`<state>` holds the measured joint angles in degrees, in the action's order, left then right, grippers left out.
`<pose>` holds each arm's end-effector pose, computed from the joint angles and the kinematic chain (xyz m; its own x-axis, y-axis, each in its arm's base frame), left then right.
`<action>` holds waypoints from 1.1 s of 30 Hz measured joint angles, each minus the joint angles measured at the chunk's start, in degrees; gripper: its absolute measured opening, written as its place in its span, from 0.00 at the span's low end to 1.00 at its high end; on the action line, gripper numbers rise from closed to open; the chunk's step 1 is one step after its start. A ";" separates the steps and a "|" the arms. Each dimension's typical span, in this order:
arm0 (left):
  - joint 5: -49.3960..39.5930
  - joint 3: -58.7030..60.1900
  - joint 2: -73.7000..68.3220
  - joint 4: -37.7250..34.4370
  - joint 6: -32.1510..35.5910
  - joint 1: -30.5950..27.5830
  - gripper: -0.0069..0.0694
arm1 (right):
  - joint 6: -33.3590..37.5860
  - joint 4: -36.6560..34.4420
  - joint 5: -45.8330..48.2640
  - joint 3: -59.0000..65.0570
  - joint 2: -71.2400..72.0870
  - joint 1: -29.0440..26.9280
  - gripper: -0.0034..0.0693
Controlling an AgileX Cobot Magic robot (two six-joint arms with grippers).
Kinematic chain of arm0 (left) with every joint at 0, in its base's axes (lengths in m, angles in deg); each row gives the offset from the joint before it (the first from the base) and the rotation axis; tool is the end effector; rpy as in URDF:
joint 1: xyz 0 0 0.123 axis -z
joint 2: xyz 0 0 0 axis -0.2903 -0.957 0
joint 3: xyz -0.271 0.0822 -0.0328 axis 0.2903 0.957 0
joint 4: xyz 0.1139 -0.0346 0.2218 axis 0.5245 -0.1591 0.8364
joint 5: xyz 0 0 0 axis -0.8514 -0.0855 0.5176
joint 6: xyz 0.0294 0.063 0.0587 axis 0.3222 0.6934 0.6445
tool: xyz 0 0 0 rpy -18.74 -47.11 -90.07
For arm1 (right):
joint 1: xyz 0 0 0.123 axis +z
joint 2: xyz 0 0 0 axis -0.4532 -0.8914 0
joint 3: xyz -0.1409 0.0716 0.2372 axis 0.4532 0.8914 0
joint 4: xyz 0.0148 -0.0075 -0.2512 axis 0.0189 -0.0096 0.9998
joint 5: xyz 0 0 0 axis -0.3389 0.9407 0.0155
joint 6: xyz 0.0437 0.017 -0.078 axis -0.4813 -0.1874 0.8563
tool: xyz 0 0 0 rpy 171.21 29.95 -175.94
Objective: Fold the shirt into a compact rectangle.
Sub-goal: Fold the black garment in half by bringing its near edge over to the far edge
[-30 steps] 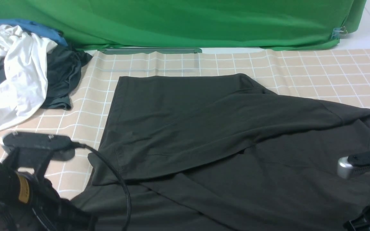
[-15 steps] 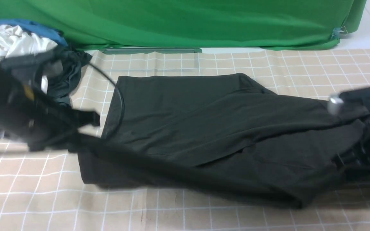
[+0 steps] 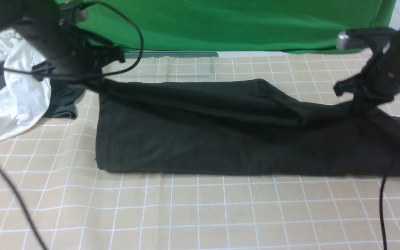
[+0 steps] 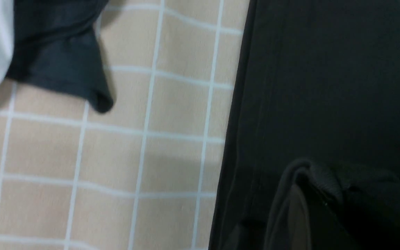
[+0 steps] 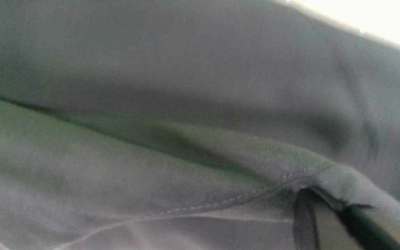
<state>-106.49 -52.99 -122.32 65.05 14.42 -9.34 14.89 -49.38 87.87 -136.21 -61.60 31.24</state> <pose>0.4060 -0.0611 0.2641 -0.9145 -0.1394 -0.3797 -0.0759 0.9812 -0.1775 0.4059 0.0339 0.2374 -0.9508 -0.0763 -0.3004 -0.0907 0.9953 0.0344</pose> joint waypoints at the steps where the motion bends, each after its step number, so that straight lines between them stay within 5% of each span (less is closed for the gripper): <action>1: -0.23 -3.09 -3.13 0.05 0.05 0.00 0.13 | 0.00 0.06 -0.06 -2.96 -2.78 0.00 0.13; 6: -1.01 -9.53 -10.55 0.95 0.11 -0.04 0.13 | -0.06 0.45 -0.30 -11.18 -10.31 0.00 0.27; 10: -1.42 -12.86 -13.97 0.84 0.11 -0.06 0.13 | -0.65 -0.34 5.31 -17.21 -12.36 0.17 0.54; 14: -1.75 -13.42 -14.40 0.44 0.11 -0.06 0.13 | 1.83 -5.42 9.72 -18.79 -11.60 2.07 0.62; 21: -3.33 -13.77 -14.40 0.38 0.17 -0.06 0.13 | 4.09 -8.84 6.94 -19.10 -14.38 8.22 0.63; 29: -3.53 -13.77 -14.40 0.68 0.17 -0.06 0.13 | 0.71 -8.67 1.64 -19.10 -18.43 8.74 0.62; 33: -3.53 -13.77 -14.40 0.68 0.17 -0.06 0.13 | 0.61 -8.67 -0.96 -19.15 -18.75 8.74 0.32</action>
<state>-110.02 -66.76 -136.71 65.73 14.59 -9.40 15.50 -58.05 86.91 -155.36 -80.35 39.98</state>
